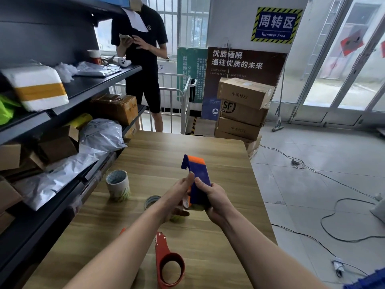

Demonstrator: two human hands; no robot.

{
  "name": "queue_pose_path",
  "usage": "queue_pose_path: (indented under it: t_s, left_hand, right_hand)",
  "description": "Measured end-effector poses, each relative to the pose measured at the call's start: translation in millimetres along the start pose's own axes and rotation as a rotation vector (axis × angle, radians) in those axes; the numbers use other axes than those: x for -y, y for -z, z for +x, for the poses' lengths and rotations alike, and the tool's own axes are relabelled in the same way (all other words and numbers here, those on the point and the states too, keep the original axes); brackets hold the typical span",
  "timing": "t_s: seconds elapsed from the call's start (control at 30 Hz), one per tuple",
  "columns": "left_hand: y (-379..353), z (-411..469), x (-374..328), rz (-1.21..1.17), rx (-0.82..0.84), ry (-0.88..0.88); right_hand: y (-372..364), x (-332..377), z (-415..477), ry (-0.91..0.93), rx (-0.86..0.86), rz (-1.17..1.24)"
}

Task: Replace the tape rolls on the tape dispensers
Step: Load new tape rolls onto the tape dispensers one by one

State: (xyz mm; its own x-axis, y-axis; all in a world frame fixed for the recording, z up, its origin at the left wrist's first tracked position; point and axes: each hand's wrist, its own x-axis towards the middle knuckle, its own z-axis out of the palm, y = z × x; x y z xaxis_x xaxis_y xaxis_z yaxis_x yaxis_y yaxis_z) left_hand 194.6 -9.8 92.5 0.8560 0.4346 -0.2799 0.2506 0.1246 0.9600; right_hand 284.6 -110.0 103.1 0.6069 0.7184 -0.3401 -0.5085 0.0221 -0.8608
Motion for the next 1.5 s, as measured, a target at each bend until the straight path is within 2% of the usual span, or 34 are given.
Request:
queue_pose_path:
  t_s: [0.2, 0.53, 0.7, 0.9, 1.07, 1.23, 1.3, 1.4, 1.5]
  left_hand:
    - [10.0, -3.2, 7.3, 0.148, 0.165, -0.168]
    - [19.1, -9.5, 6.2, 0.278, 0.002, -0.213]
    - [20.1, -11.0, 5.3, 0.483, -0.144, -0.154]
    - [37.1, -11.3, 5.0, 0.466, 0.081, -0.125]
    - [43.5, -10.0, 7.2, 0.440, 0.033, -0.184]
    - [43.4, -16.4, -0.1, 0.414, 0.024, -0.134]
    - [42.0, -19.7, -3.7, 0.354, 0.049, -0.103]
    - [38.2, -24.7, -13.0, 0.099, 0.080, 0.048]
    - [31.5, -23.5, -25.1, 0.009, 0.103, 0.062]
  right_hand:
    - [3.8, 10.6, -4.5, -0.067, 0.030, 0.119]
    - [6.9, 18.6, -13.3, -0.199, 0.096, 0.130]
    - [0.6, 22.8, -19.7, -0.314, 0.136, 0.230]
    - [-10.6, 22.5, -19.3, -0.297, 0.056, 0.285]
    - [-12.0, 25.5, -20.0, -0.332, 0.046, 0.327]
    - [-12.7, 26.4, -19.4, -0.306, 0.058, 0.307]
    - [-11.3, 26.1, -20.0, -0.289, 0.086, 0.288]
    - [-8.2, 22.2, -20.5, -0.205, 0.175, 0.257]
    - [-4.0, 18.7, -22.4, -0.065, 0.323, 0.081]
